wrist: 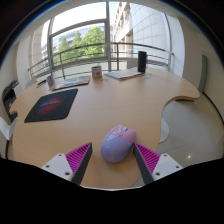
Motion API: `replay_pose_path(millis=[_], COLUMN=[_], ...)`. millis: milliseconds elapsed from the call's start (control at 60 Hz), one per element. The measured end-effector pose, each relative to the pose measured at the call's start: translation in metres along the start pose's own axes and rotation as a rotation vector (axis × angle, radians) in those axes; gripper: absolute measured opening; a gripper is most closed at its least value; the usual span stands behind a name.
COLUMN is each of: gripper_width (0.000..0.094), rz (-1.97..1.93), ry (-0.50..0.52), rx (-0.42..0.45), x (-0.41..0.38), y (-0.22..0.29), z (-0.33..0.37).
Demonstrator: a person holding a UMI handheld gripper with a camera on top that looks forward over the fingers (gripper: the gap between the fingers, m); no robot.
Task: Arrange mouse
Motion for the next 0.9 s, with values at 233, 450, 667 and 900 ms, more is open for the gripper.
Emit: replay_pose_path(millis=[233, 450, 667, 900], gripper_width=[0.0791, 0.0545, 0.0439, 0.0428], rz=[0.046, 0.099, 0.143, -0.016], ry=[0.02, 0.012, -0.071, -0.228], rx=[0.013, 0.026, -0.003, 0.199], x=[-0.015, -0.02, -0.016, -0.015], y=[0.024, 0.031, 0.04, 0.198], z=[-0.03, -0.041, -0.038, 0.018])
Point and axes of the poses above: the point between the fingertips, and its own axes, seen from behind it with the camera up: x to the right, y up, z backward, against the way the camera looks, the point moved 1 cm from there along z, backward, against the way the camera looks, and after that the axes turned 6 degrees about -y, right-handed, at the moved point
